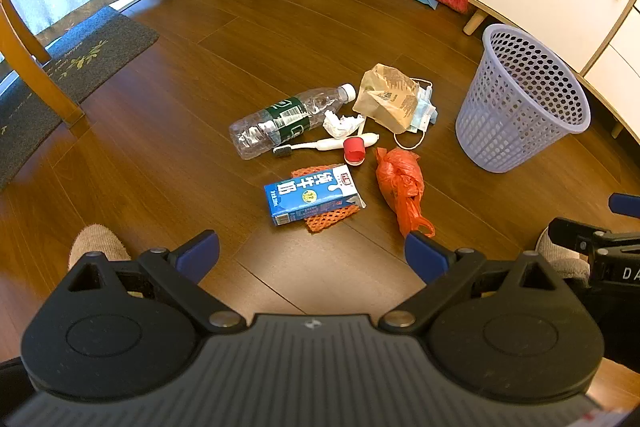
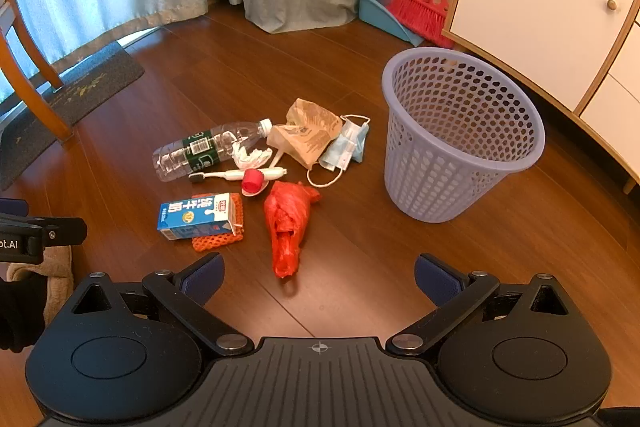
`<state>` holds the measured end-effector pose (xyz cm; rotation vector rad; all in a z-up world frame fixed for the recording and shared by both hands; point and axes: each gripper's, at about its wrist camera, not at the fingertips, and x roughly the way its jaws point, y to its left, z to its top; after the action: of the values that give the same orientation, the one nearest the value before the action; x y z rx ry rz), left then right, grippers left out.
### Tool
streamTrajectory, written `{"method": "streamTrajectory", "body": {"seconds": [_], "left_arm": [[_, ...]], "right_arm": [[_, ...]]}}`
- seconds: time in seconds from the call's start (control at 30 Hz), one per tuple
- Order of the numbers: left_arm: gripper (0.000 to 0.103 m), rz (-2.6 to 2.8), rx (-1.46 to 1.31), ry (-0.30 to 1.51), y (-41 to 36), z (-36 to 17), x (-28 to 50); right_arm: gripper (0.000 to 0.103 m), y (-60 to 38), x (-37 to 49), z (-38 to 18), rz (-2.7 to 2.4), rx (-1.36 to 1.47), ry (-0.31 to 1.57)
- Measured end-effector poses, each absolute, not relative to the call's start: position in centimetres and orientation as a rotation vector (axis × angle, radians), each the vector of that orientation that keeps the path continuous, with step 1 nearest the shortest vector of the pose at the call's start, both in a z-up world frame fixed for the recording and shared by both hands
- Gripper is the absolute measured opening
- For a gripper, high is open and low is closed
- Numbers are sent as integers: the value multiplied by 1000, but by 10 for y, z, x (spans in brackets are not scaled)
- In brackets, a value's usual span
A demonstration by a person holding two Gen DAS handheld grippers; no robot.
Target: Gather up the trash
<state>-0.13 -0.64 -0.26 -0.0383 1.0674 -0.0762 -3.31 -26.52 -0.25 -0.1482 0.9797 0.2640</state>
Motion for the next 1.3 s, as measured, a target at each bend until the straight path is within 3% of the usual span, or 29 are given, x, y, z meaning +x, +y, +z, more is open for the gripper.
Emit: {"method": "streamTrajectory", "body": {"seconds": [1.3], "left_arm": [[98, -135, -13, 1020, -40, 12, 11]], "right_arm": [[99, -277, -31, 7, 255, -183, 921]]}}
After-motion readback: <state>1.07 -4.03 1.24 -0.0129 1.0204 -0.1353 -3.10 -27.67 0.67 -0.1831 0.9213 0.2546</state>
